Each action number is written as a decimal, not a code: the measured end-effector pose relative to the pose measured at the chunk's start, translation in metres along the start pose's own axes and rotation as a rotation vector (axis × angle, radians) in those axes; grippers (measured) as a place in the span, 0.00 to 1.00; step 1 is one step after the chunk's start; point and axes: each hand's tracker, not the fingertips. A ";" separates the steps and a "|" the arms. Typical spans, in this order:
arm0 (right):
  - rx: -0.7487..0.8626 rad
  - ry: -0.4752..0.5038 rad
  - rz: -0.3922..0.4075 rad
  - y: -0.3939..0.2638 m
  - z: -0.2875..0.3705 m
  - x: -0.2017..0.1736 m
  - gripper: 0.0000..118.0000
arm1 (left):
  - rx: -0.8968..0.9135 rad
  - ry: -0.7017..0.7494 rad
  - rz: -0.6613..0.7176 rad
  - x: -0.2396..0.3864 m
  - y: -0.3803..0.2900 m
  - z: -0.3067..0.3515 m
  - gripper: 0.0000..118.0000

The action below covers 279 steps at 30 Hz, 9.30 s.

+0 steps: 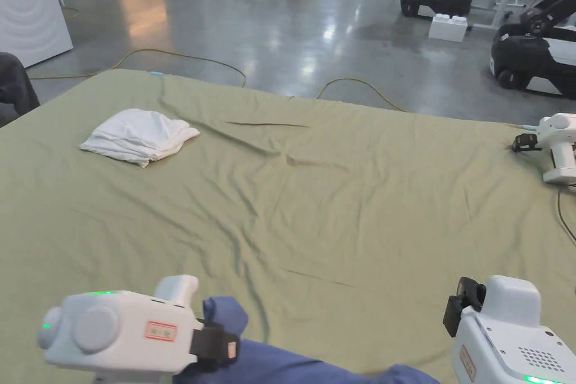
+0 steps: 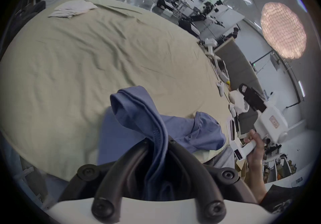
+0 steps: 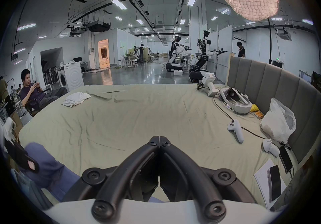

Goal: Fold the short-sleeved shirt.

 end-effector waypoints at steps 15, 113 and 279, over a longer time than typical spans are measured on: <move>-0.038 -0.076 -0.035 -0.010 0.009 0.032 0.00 | -0.145 0.134 0.035 0.027 -0.019 -0.108 0.29; 0.237 -0.037 -0.015 0.013 0.040 0.023 0.00 | -0.007 0.126 -0.131 0.052 0.026 0.023 0.11; 0.125 -0.078 0.048 0.025 0.004 0.019 0.00 | -0.024 0.276 0.367 -0.271 0.086 0.169 0.36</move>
